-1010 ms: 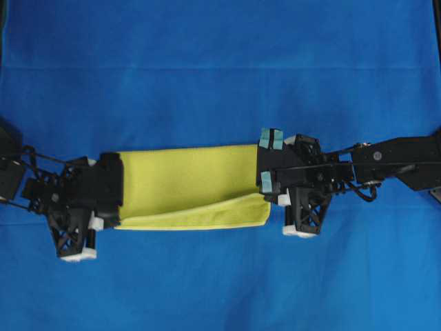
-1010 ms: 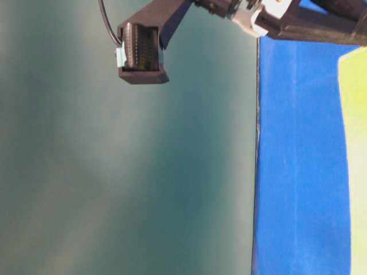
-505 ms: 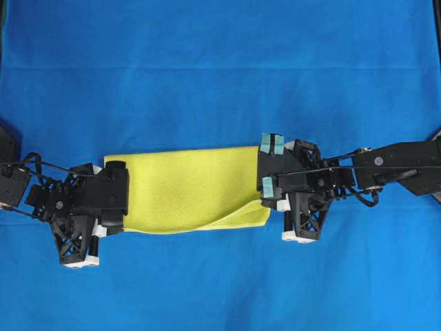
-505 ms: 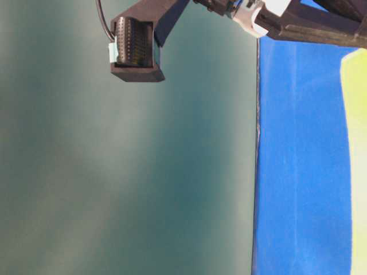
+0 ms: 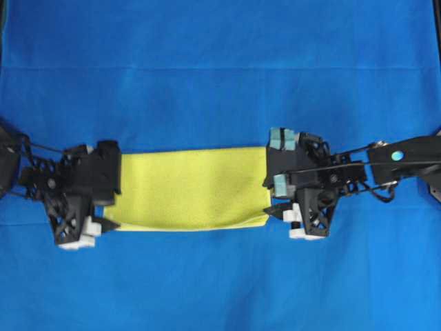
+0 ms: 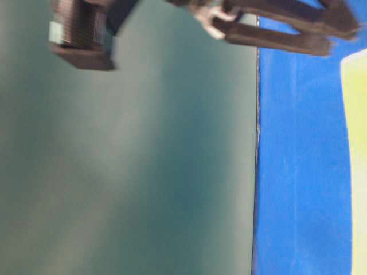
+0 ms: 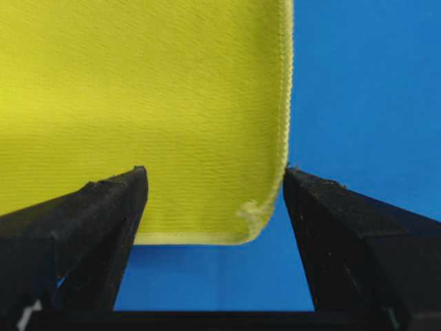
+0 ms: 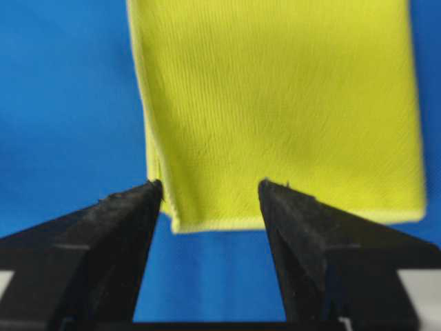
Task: Fold the yellow towel.
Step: 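Release the folded edge and reposition both grippers at the towel's top corners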
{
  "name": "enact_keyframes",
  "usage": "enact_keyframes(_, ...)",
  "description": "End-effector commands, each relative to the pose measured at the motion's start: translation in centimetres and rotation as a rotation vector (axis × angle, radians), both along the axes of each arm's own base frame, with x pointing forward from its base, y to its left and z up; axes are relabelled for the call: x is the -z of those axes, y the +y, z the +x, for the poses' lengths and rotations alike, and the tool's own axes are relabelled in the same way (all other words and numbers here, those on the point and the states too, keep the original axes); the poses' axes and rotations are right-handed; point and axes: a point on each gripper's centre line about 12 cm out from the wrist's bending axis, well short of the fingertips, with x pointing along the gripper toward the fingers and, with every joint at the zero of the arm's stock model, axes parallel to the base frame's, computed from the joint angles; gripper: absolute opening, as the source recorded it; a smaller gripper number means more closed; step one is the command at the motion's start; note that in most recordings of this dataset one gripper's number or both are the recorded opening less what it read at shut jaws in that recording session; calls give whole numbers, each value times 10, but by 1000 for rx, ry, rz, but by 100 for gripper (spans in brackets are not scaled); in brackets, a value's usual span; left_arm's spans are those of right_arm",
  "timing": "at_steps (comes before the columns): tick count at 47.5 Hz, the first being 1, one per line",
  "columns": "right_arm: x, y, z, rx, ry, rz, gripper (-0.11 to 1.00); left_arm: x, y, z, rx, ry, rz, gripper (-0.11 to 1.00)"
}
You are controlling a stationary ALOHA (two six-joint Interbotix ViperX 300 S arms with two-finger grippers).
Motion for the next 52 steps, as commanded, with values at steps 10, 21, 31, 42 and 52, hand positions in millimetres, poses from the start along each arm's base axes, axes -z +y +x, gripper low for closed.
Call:
enact_keyframes(10,-12,-56,0,145,-40,-19,61,-31,27,-9,12,-191,72,74)
enact_keyframes(21,8,-78,5,200,-7,-23,61,-20,59,-20,-88,-206,106,74)
enact_keyframes(31,41,-88,12,222,49,-19,61,5,68,-17,-110,-108,120,73)
enact_keyframes(42,60,-92,14,231,74,-15,61,36,78,-15,-143,0,123,71)
enact_keyframes(52,65,-93,14,232,87,-15,60,45,82,-14,-159,35,123,65)
